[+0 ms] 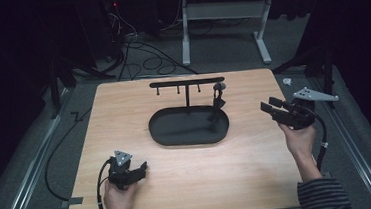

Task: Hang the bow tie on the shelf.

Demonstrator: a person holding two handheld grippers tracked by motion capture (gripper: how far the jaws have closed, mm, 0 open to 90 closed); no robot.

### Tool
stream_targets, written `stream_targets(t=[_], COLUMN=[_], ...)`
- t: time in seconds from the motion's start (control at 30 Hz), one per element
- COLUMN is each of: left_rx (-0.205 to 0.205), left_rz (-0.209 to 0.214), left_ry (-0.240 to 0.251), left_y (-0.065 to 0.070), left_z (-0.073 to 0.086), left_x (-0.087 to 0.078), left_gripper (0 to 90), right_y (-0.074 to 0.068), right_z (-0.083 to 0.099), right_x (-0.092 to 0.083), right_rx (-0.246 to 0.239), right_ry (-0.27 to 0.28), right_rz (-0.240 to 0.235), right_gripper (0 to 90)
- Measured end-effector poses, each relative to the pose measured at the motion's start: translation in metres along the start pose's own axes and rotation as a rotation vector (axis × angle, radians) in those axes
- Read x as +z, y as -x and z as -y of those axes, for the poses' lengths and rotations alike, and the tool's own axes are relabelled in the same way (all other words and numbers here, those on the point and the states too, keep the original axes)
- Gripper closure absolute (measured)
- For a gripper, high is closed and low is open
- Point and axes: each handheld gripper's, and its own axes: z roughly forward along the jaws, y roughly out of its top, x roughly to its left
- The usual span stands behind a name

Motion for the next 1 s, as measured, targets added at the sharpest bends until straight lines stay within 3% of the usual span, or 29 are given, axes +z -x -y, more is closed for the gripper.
stream_targets(t=[1.0], left_rx=[0.000], left_rz=[0.000], left_ry=[0.000], left_y=[0.000], left_z=[0.000], left_x=[0.000], left_gripper=[27.0], right_y=[0.007], right_z=[0.028], right_x=[-0.023], right_rx=[0.032], right_ry=[0.002], right_rz=[0.011], right_gripper=[55.3])
